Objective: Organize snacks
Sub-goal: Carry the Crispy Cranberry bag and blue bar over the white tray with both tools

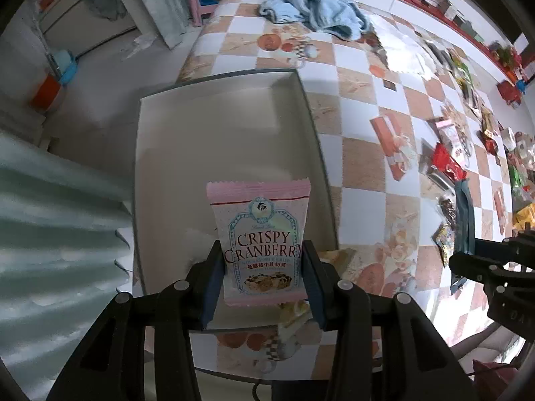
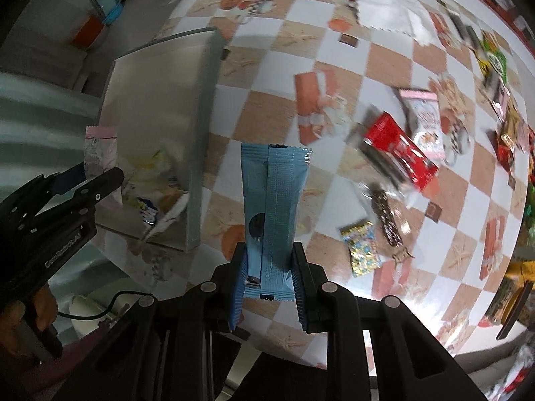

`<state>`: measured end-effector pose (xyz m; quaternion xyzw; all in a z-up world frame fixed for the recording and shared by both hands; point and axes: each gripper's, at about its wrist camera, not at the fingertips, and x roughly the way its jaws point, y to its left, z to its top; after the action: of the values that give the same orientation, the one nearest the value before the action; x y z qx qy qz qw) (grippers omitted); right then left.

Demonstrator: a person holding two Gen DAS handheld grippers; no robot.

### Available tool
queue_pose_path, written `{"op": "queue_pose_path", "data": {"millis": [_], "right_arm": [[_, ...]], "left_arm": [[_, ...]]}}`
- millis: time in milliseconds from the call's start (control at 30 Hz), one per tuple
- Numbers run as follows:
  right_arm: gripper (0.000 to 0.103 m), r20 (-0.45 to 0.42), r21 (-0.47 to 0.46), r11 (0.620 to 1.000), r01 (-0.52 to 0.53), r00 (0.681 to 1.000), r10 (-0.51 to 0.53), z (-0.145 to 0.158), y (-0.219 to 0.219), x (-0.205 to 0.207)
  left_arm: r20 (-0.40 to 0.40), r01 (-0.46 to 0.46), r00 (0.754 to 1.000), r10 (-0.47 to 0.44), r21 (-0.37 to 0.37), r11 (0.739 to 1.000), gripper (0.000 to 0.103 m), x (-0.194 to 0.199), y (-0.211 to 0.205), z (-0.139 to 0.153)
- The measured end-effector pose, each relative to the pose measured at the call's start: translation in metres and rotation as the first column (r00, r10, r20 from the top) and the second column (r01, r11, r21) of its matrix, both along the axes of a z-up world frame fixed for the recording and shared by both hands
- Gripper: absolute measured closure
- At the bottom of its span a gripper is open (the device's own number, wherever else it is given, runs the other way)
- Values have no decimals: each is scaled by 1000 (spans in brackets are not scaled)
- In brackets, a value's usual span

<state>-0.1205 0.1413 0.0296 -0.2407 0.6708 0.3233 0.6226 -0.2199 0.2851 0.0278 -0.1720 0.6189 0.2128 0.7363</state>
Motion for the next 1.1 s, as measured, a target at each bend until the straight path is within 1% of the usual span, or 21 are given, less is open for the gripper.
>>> {"op": "queue_pose_path", "data": {"millis": [500, 833, 1100], "right_arm": [[76, 3, 9, 997, -73, 997, 73, -1, 41, -14], [76, 3, 4, 995, -103, 995, 103, -2, 46, -14], [76, 10, 7, 990, -139, 990, 139, -1, 64, -17]], "left_arm": [[2, -56, 998, 56, 11, 998, 55, -18, 31, 1], [2, -83, 997, 83, 11, 996, 55, -23, 46, -3], [2, -97, 995, 97, 3, 995, 55, -23, 55, -6]]}}
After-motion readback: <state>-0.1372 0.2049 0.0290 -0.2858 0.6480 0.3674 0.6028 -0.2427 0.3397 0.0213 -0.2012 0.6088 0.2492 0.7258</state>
